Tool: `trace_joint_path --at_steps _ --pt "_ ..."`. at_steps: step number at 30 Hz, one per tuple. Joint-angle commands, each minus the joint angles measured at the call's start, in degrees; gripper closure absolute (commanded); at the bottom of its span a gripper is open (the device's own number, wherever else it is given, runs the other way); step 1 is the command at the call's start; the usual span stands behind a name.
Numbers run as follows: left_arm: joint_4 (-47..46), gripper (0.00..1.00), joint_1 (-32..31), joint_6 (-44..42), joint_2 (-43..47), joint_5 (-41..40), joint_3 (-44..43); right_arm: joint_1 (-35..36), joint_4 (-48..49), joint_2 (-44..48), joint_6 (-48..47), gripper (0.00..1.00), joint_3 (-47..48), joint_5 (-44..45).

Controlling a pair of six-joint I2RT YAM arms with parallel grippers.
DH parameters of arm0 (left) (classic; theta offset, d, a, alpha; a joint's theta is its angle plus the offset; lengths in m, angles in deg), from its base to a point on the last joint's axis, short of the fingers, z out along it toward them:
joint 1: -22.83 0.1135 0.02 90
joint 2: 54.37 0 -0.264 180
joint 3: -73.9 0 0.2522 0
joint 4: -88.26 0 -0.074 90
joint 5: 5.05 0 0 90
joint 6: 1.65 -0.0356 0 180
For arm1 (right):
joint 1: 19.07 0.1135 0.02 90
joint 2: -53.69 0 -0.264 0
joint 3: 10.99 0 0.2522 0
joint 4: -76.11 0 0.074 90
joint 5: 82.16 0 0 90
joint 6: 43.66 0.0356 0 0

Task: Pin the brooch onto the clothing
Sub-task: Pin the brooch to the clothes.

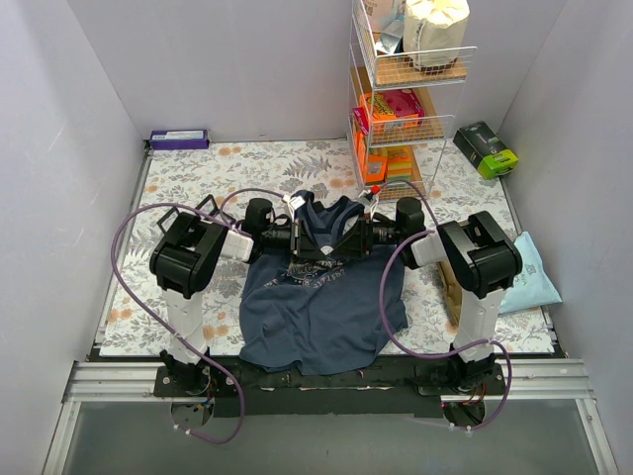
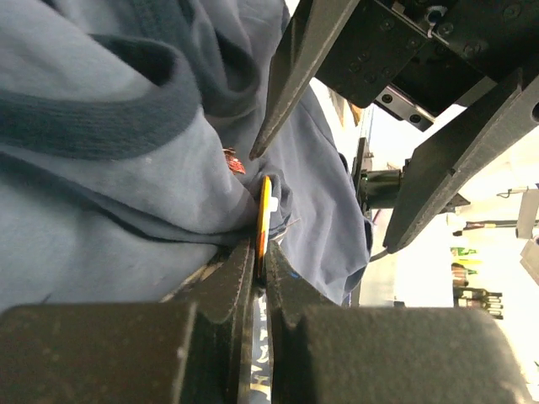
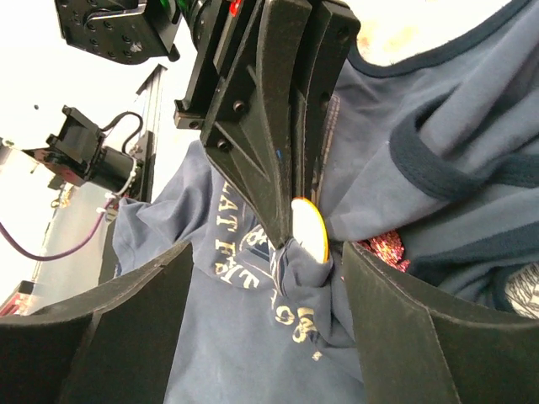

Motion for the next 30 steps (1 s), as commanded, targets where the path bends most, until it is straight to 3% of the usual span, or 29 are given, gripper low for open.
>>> trace_joint_path --at_steps 1,15,22,30 --pt "-12.37 1.0 0.77 7.93 -2.72 0.24 1.36 -0.21 2.19 -2.49 -3.37 0.21 -0.74 1.86" --pt "-20.29 1.0 1.12 12.85 -6.15 -0.29 2.42 0.32 0.87 -9.35 -5.67 0.31 -0.83 7.66" --pt "-17.92 1.0 0.68 10.66 -5.54 -0.81 2.07 0.76 1.31 -9.78 -4.88 0.41 0.4 8.45" --pt "-16.77 1.0 -0.02 9.6 -5.8 -0.72 1.72 1.81 3.68 -11.1 -2.6 0.42 1.8 8.72"
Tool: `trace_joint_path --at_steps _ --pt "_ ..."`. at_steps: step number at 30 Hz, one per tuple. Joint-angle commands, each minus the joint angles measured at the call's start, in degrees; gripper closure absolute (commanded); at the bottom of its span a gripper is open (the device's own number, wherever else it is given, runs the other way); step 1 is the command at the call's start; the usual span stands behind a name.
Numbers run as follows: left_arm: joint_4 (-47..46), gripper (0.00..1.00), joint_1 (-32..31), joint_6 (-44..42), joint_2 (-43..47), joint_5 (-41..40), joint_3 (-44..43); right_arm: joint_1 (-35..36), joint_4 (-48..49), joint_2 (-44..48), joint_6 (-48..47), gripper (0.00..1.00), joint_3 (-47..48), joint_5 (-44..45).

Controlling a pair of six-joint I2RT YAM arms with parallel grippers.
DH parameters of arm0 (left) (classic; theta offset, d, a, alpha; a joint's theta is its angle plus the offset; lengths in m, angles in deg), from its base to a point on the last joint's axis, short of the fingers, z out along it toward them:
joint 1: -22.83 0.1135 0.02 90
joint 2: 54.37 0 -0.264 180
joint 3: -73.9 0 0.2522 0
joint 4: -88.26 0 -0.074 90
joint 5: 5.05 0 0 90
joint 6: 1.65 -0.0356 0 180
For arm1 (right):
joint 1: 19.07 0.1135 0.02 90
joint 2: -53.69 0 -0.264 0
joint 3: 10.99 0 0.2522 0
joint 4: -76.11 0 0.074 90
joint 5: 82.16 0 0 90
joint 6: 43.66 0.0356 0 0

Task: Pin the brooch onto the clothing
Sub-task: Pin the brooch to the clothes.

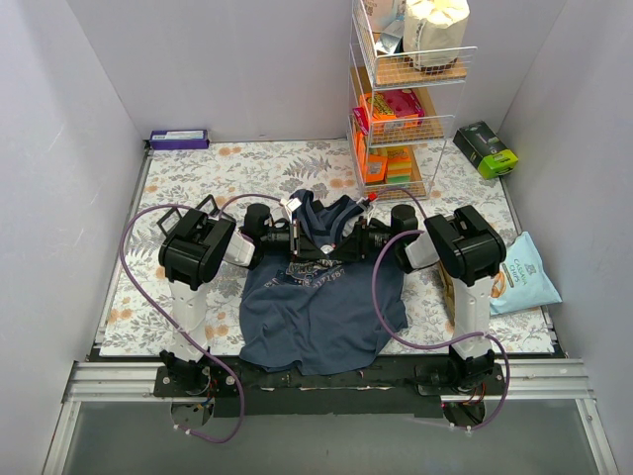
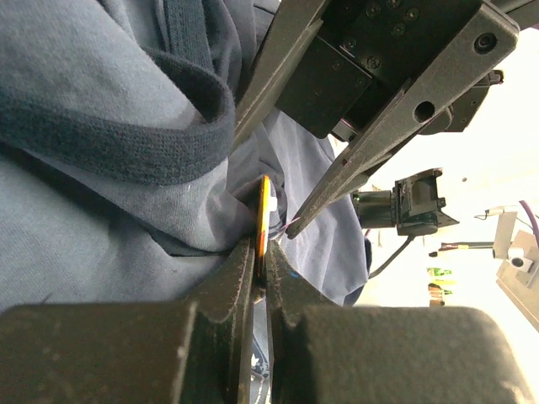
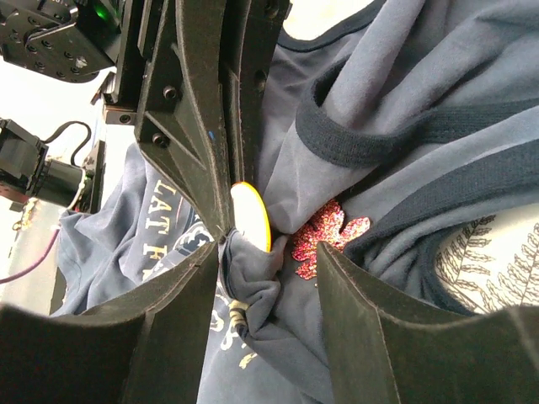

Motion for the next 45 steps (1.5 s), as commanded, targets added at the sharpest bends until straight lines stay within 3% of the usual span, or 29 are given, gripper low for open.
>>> trace_joint_path --at_steps 1,15,20,27,40,45 --pt "0.03 1.0 -0.74 -1.55 1.02 -0.33 -0.4 1.25 0.9 -2.73 0.36 0.42 1.35 2.82" --pt "-0.94 1.0 -1.01 -1.1 1.11 0.46 -0.23 1.6 -0.76 -4.31 -0.43 0.55 1.35 3.96" --pt "4.42 1.0 -2.15 -6.19 1.46 0.64 -1.89 1.69 -1.03 -4.58 -0.43 0.64 1.52 3.7" --pt "9.43 1.0 -3.64 -10.76 1.2 1.16 -3.39 1.69 0.2 -5.98 0.97 0.69 2.66 2.2" --pt "9.88 1.0 -4.7 -12.79 1.37 2.31 -3.57 1.78 -2.34 -7.65 1.5 0.79 4.07 0.44" --pt "10.14 1.0 -5.14 -14.81 2.78 3.54 -3.57 1.78 -3.75 -8.0 2.56 0.89 4.86 0.09"
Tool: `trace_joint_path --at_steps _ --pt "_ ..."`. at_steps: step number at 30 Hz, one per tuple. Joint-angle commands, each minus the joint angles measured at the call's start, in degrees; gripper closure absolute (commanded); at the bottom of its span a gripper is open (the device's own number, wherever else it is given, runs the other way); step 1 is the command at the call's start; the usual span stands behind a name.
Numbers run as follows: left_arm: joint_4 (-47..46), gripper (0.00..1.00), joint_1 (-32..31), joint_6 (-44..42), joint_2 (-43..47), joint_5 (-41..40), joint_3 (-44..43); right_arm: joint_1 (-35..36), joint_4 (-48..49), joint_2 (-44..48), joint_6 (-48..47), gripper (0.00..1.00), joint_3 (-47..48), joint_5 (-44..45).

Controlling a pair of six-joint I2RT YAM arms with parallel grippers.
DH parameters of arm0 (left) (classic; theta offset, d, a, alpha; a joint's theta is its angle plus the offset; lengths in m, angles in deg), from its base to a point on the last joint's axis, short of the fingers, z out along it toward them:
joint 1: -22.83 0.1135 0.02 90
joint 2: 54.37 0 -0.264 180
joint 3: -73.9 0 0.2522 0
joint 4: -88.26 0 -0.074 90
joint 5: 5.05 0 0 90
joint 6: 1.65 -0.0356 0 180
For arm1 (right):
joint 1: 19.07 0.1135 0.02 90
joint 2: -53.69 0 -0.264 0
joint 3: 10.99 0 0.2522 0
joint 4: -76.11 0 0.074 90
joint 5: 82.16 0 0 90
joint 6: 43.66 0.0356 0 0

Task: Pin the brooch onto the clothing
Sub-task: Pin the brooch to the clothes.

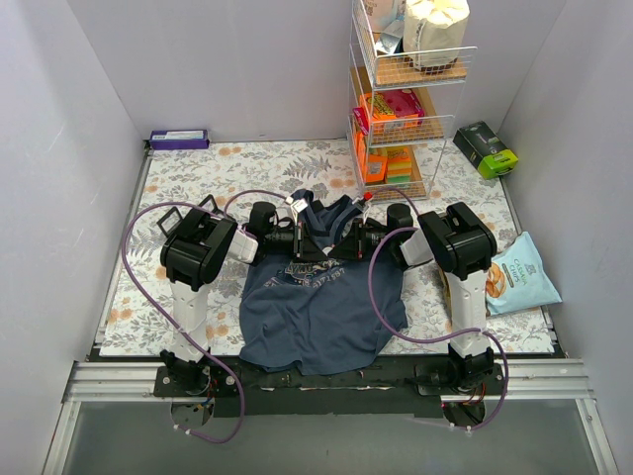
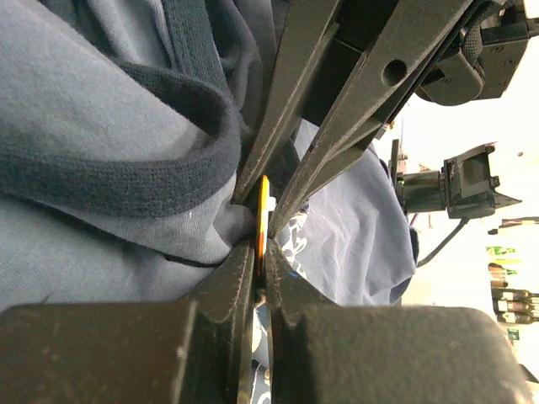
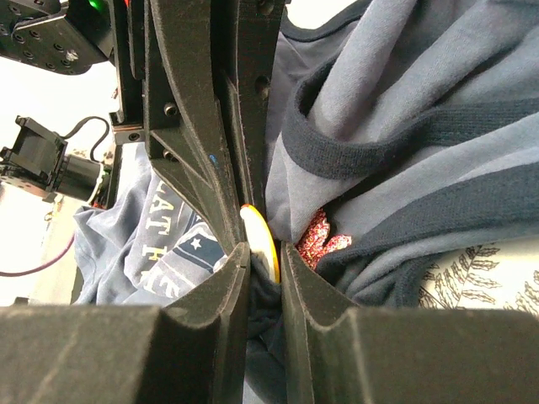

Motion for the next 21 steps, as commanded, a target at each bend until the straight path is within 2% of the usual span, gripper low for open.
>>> trace_joint_path --at_steps 1,9,13,18,19,21 --pt "1.7 1.0 -3.74 -3.1 3.02 4.7 -0.68 1.29 -5.15 -2.91 -0.57 0.91 0.91 3.09" --pt "3.8 1.0 -6.46 -6.52 6.36 5.58 -1.21 1.38 -8.39 -1.95 0.05 0.98 0.91 2.99" --pt "6.01 1.0 -7.87 -9.26 9.34 5.57 -1.56 1.29 -12.26 -0.89 -0.92 0.99 1.43 2.65" --pt "5.75 1.0 -9.27 -9.43 13.38 6.45 -1.39 1.29 -11.3 1.39 0.31 0.99 -0.32 1.41" --pt "4.88 1.0 -9.28 -8.91 14.09 6.63 -0.43 1.21 -11.39 2.0 0.22 0.99 -0.67 1.5" --pt "-3.8 1.0 -9.19 -2.34 16.11 7.94 1.16 1.03 -10.52 3.32 0.48 0.99 -2.08 1.77"
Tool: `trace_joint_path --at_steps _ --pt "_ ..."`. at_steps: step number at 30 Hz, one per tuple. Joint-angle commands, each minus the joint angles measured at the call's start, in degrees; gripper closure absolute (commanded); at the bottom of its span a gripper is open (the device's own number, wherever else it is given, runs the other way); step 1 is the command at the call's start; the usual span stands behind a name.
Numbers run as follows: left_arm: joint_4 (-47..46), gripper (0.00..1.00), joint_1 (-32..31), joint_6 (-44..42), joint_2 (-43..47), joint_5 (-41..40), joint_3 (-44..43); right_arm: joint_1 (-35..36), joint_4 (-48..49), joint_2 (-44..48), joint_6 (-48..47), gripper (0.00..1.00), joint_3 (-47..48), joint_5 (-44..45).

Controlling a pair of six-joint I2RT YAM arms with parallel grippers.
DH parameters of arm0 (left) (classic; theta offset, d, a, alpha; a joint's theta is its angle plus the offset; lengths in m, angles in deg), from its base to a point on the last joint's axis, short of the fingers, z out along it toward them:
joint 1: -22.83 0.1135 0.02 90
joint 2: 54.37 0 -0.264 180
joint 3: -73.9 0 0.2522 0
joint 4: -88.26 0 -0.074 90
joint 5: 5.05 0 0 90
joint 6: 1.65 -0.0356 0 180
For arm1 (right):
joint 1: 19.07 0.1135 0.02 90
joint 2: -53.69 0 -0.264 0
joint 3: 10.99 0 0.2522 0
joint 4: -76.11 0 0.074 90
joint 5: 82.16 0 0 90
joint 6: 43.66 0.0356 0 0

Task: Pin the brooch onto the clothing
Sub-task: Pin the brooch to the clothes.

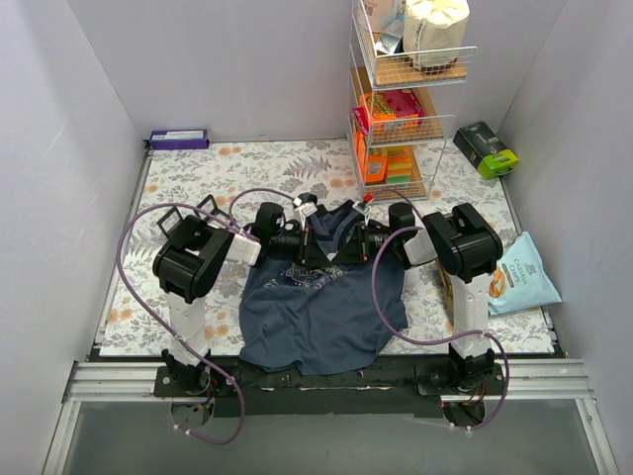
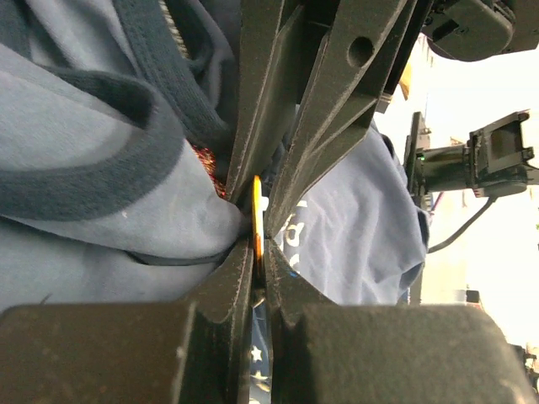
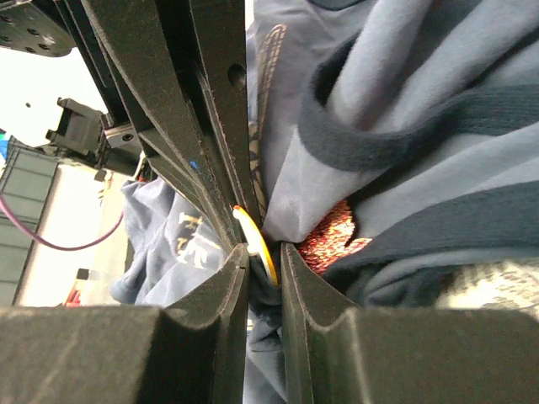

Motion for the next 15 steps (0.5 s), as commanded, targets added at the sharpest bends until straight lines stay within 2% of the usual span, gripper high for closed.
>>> trace_joint_path --at_steps 1,2,5,12,15 --pt "-16.41 1.0 -5.62 8.45 10.23 11.92 2.18 1.77 -2.19 1.77 0.24 0.99 -2.52 7.25" --pt "-22.27 1.0 -5.45 13.17 11.2 12.1 2.9 1.51 -1.13 2.56 0.95 0.99 -3.65 7.25" --pt "-28.64 1.0 -5.19 17.78 12.34 12.37 5.18 0.46 3.0 4.14 3.85 0.99 -5.76 7.95" --pt "-29.62 1.0 -2.9 18.67 16.04 10.35 7.38 -0.95 4.33 7.93 4.03 0.99 -9.29 9.71" --pt "-25.24 1.0 -2.9 17.09 16.39 7.72 7.13 -0.86 4.33 9.59 3.68 0.99 -10.08 10.33"
